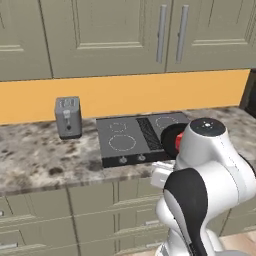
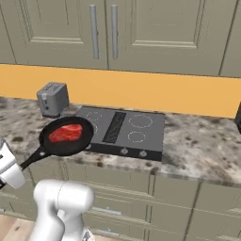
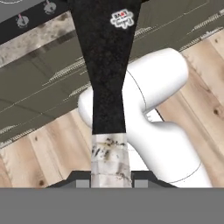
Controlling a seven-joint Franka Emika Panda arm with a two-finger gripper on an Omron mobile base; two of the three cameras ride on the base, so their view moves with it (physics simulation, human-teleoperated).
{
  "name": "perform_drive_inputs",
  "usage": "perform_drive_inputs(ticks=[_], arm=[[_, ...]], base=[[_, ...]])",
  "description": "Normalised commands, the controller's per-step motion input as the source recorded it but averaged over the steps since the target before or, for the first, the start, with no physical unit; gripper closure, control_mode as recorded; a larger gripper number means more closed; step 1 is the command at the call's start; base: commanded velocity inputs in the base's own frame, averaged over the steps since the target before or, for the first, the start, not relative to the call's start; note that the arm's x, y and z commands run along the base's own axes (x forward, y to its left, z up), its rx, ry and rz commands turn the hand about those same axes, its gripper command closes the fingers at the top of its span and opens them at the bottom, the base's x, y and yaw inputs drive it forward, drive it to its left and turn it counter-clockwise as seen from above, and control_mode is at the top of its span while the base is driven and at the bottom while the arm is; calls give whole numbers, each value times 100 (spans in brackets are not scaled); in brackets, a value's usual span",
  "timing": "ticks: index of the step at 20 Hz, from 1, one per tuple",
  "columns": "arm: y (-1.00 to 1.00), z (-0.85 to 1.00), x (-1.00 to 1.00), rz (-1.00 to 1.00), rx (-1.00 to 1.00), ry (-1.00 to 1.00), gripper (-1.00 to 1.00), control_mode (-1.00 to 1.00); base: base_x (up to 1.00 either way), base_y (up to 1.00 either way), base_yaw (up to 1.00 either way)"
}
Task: Pick up the pan with the steak in it and place it on the dining table. Then place the steak on the plate.
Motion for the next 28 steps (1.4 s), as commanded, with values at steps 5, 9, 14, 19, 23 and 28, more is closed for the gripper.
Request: perform_drive_inputs(ticks=[5,9,14,19,23,28], arm=[[0,0,0,0,0,0,100,100],[0,0,0,0,0,0,100,100],[0,0,0,0,0,0,100,100],[0,0,0,0,0,0,100,100],[0,0,0,0,0,0,100,100],[0,0,0,0,0,0,100,100]], base=[[-46,20,31],[-3,0,50],[0,0,50],[0,1,50],[0,3,50],[0,4,48]])
